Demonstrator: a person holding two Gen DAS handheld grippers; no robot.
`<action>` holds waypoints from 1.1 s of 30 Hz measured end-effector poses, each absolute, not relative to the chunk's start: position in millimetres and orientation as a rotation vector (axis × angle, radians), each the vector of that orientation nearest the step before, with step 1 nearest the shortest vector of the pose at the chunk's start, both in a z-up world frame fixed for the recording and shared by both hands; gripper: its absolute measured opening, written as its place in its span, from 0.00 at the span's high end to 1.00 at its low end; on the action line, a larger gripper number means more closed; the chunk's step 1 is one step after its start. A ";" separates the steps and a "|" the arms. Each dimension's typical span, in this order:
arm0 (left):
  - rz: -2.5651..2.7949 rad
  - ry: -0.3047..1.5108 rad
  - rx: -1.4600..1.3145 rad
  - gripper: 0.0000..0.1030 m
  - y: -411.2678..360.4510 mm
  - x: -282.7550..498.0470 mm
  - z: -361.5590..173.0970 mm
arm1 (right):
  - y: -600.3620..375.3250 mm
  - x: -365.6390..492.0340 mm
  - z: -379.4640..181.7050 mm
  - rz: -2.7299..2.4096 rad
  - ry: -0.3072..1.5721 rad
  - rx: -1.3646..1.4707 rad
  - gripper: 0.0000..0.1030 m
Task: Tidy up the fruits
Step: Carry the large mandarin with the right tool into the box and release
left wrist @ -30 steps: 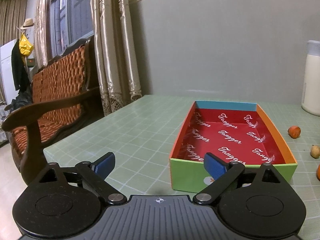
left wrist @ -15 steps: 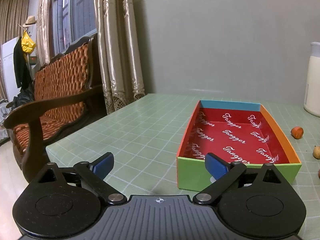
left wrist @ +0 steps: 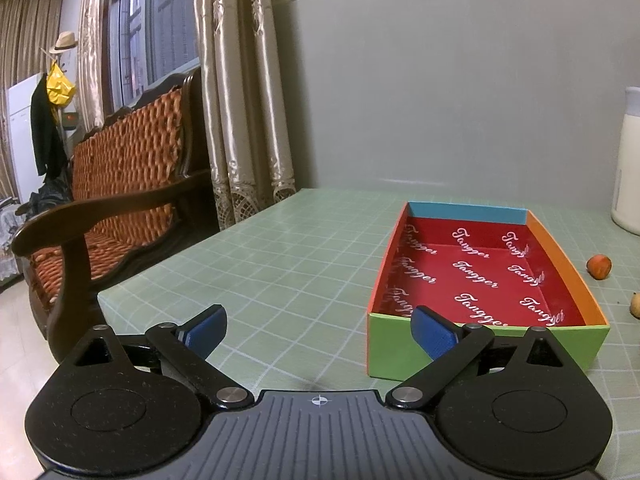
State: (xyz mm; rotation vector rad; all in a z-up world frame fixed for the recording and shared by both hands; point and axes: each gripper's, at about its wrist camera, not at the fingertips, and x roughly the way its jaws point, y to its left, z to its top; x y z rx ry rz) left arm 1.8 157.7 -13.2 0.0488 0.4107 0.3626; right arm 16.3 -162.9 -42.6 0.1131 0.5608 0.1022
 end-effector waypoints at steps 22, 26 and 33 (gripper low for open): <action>0.431 0.395 -0.053 0.03 206.8 -18.4 -12.9 | -33.5 45.9 6.3 0.409 0.487 0.031 0.63; 0.449 0.400 -0.064 0.03 215.5 -21.4 -14.9 | 3.3 63.3 5.6 0.463 0.501 -0.003 0.63; 0.471 0.399 -0.092 0.03 228.6 -26.4 -17.4 | 41.8 81.3 -11.4 0.509 0.579 -0.038 0.63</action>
